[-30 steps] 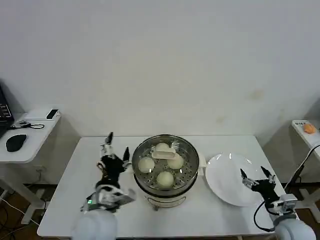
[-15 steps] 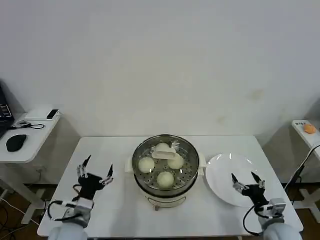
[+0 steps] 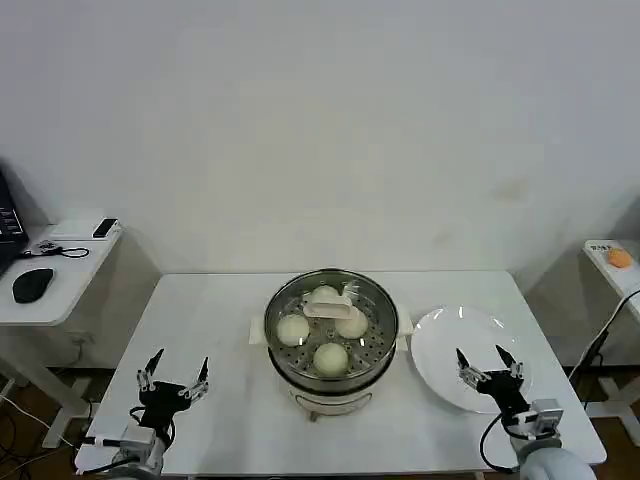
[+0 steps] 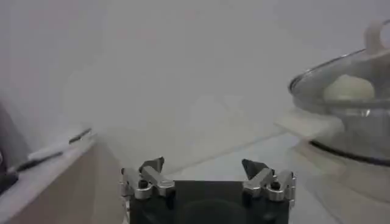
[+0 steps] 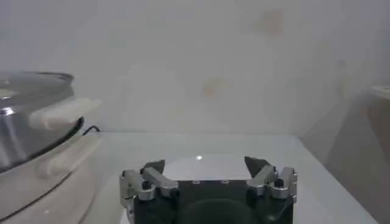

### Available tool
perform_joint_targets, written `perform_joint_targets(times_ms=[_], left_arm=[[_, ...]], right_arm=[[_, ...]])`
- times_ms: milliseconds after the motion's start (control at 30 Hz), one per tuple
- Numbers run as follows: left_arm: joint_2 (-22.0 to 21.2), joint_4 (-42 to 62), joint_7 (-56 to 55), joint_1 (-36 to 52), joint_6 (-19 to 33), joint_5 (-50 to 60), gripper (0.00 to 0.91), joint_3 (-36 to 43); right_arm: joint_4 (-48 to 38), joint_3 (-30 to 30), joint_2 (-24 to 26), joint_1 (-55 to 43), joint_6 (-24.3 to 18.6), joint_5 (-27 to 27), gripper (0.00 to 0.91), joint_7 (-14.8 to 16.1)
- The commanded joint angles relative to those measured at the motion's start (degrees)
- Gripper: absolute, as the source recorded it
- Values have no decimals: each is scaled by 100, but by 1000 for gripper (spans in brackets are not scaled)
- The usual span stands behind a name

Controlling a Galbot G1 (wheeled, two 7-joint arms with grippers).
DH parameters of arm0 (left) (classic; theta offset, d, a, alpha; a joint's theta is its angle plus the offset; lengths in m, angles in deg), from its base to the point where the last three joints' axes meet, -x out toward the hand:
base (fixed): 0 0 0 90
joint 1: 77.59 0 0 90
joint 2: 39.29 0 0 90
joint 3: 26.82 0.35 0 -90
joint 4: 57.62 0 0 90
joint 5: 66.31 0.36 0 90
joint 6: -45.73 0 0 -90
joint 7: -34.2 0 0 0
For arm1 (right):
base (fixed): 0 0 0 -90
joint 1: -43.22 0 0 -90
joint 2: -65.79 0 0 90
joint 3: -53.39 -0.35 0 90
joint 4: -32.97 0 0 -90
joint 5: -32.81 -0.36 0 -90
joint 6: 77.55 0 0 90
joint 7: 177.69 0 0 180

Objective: Take steamed baozi put them in steamer then cover it.

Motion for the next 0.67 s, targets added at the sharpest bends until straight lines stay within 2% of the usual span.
perform_joint_targets(times_ms=[33,233,667], left_arm=[[-90,123,7,-229,272,-521,907,-157],[-236,90,14,-258,354,-494,907,-165],[-211,38,145,-270,361,-466,907,-162]], right_arm=[[-1,84,-70,-40,-129,342,907,-78],[35,62,-89,-33,-114,346,907,-32],[-1,1,-166,-13,-101,334,907,8]])
